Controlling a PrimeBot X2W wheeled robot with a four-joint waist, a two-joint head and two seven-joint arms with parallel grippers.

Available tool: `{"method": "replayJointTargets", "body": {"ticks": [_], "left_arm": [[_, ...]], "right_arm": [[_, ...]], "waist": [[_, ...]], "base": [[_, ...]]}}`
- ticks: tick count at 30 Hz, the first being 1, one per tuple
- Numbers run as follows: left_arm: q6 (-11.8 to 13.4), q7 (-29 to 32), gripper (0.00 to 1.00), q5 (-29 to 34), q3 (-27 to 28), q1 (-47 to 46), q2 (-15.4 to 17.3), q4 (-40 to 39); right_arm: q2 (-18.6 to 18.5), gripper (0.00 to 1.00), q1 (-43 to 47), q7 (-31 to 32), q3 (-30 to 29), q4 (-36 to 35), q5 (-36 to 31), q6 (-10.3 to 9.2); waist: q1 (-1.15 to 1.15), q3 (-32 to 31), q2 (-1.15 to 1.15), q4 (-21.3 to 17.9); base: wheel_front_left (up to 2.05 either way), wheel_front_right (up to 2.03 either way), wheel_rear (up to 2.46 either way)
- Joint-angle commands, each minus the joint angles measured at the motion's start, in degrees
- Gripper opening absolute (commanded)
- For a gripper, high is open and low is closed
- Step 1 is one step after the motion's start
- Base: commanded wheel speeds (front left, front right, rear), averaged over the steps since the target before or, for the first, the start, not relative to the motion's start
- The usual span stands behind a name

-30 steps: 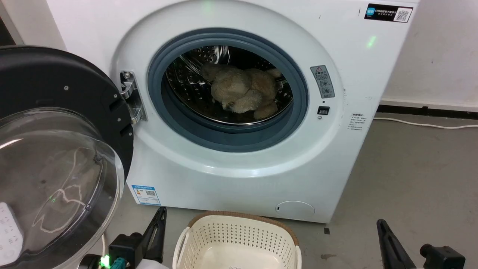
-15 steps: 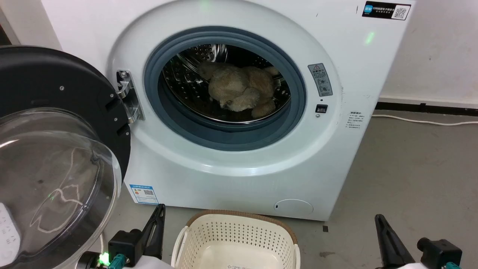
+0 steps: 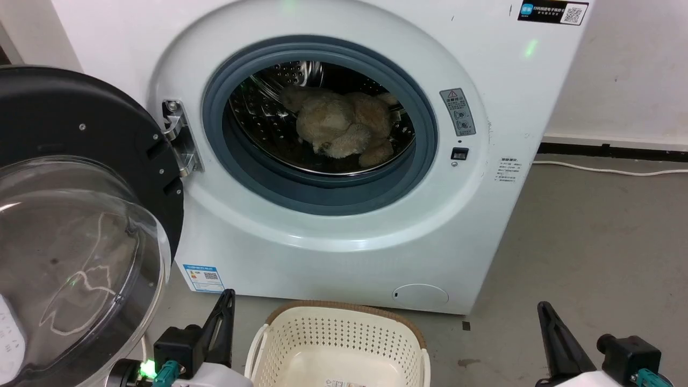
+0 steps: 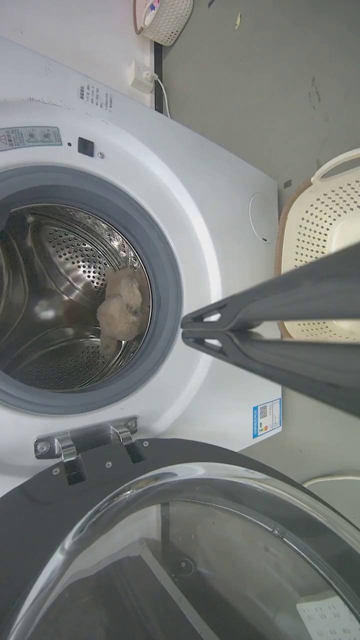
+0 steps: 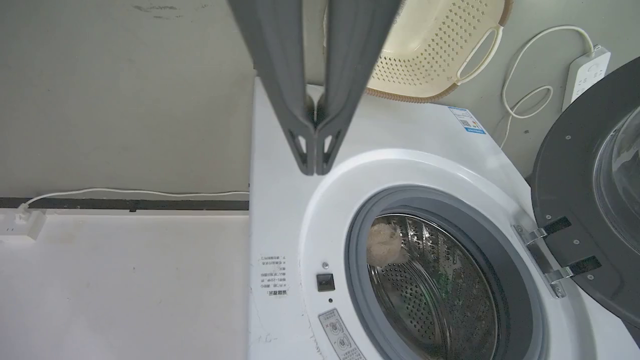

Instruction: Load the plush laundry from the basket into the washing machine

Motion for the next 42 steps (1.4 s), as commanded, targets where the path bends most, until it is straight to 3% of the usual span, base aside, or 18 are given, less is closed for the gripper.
{"method": "replayJointTargets", "body": {"ticks": [1, 42], "left_arm": [[-0.3, 0.3, 0.0, 0.7, 0.4, -0.6, -0.2, -0.5], [-1.2, 5.1, 0.0, 5.2, 5.2, -1.0, -3.3, -3.8]], "right_arm": [[0.0, 0.0, -1.0, 0.3, 0.1, -0.5, -0.7, 0.02], [0.0, 0.0, -3.2, 5.1, 0.3, -4.2, -6.4, 0.03]], "waist": [[0.0, 0.0, 0.0, 0.0], [0.0, 1.3, 0.0, -1.4]], "base": [[0.0, 0.0, 0.0], [0.0, 0.0, 0.0]]}}
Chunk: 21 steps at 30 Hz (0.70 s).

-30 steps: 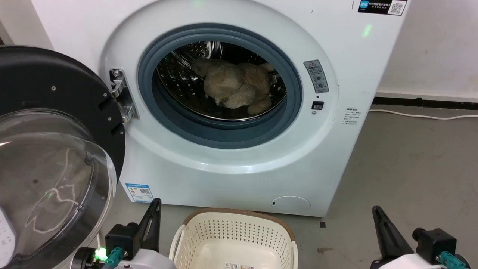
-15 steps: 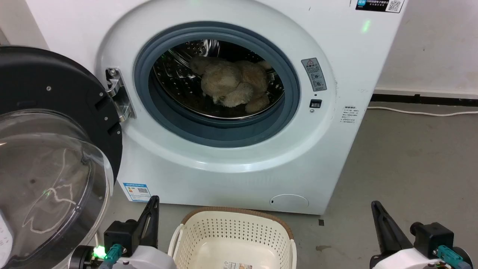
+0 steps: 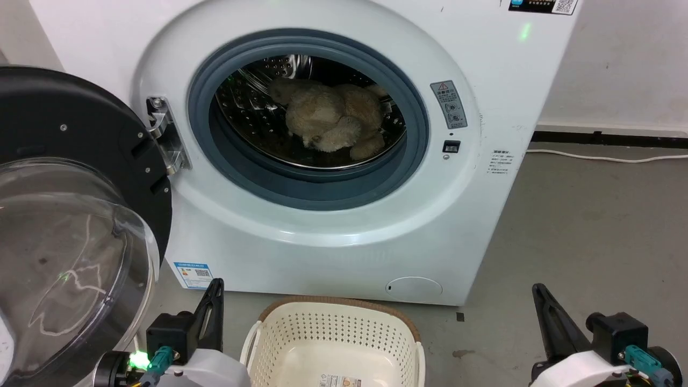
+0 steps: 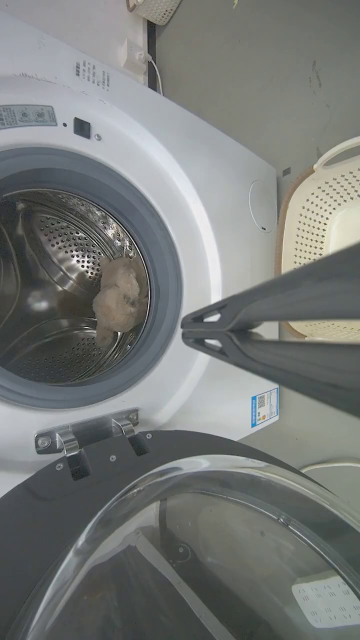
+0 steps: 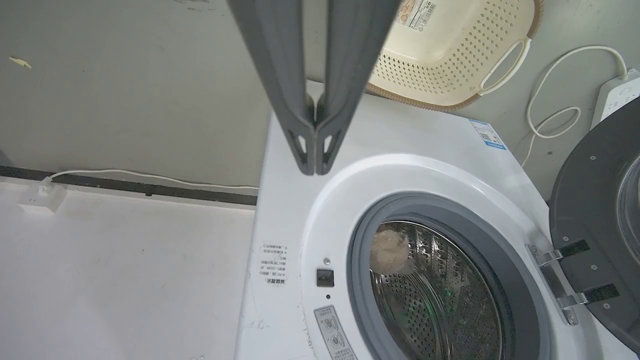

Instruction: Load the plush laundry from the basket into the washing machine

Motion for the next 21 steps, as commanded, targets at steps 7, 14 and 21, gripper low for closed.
{"method": "replayJointTargets", "body": {"ticks": [7, 14, 21], "left_arm": [[-0.4, 1.0, 0.0, 1.1, 1.3, -0.9, -0.9, -1.1], [-0.5, 1.7, 0.0, 1.8, 2.0, -0.9, -1.3, -1.5], [-0.6, 2.6, 0.0, 2.6, 2.8, -1.0, -1.9, -2.1]], "right_arm": [[0.0, 0.0, -1.5, 1.0, 0.1, -1.1, -1.4, 0.04], [-0.1, 0.0, -1.8, 1.7, 0.1, -1.7, -2.2, 0.04], [-0.1, 0.0, -2.2, 2.5, 0.2, -2.3, -3.2, 0.04]], "waist": [[0.01, 0.2, 0.0, -0.2], [0.0, 0.4, 0.0, -0.4], [0.0, 0.6, 0.0, -0.7]], "base": [[0.0, 0.0, 0.0], [0.0, 0.0, 0.0], [0.0, 0.0, 0.0]]}}
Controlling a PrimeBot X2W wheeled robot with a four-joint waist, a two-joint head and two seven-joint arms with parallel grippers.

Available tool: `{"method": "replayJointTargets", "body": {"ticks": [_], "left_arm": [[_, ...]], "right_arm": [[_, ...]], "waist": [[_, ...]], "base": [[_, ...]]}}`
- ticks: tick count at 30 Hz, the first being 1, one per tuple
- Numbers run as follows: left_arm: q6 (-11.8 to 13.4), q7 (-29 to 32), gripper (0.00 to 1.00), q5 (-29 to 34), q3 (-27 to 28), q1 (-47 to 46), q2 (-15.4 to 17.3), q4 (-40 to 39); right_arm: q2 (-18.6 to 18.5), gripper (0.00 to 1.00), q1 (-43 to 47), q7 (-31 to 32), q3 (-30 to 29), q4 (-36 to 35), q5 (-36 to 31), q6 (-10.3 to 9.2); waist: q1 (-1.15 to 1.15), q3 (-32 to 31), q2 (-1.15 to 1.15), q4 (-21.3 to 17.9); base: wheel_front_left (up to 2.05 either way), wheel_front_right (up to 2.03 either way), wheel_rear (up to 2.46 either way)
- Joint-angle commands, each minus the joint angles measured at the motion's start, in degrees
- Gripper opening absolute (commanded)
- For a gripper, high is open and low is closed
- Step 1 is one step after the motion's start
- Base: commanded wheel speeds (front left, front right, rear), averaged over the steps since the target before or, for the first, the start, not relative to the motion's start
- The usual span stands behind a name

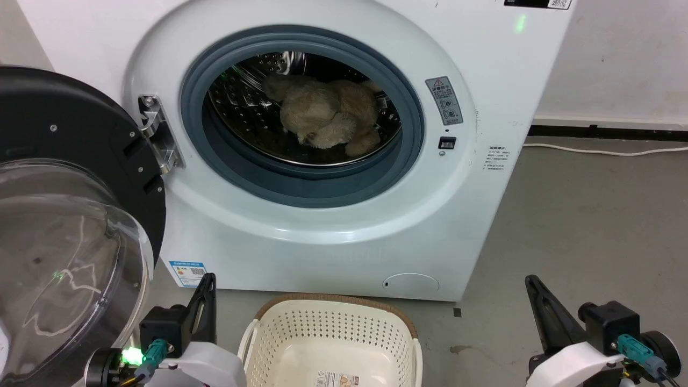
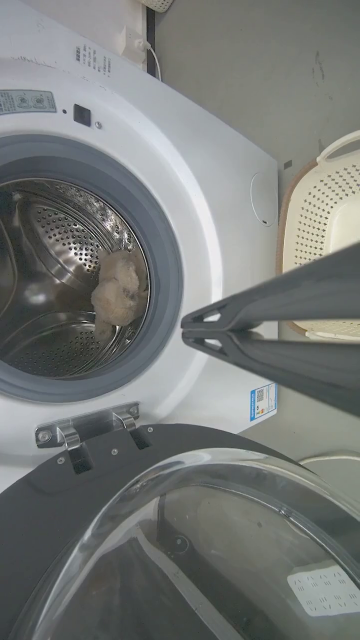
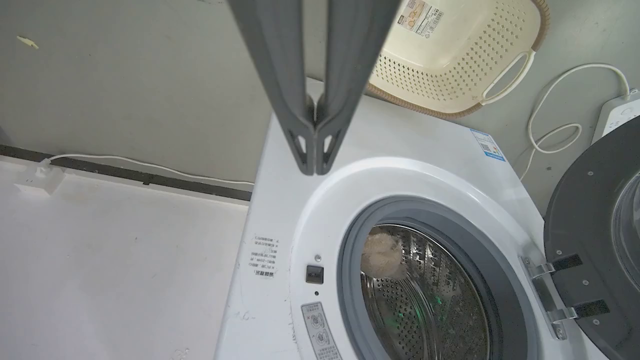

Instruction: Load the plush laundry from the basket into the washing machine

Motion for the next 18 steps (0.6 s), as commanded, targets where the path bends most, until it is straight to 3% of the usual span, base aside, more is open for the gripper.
{"method": "replayJointTargets", "body": {"ticks": [1, 18], "left_arm": [[-0.2, 0.3, 0.0, 0.6, 0.4, -0.8, -0.4, -0.4], [-0.3, 1.3, 0.0, 1.5, 1.3, -0.9, -1.1, -1.1]], "right_arm": [[-0.1, 0.0, -1.0, 0.4, 0.0, -0.6, -0.6, 0.04], [-0.1, 0.0, -1.5, 1.4, 0.1, -1.3, -1.8, 0.05]], "waist": [[0.0, 0.0, 0.0, 0.0], [0.0, 0.3, 0.0, -0.3]], "base": [[0.0, 0.0, 0.0], [0.0, 0.0, 0.0]]}}
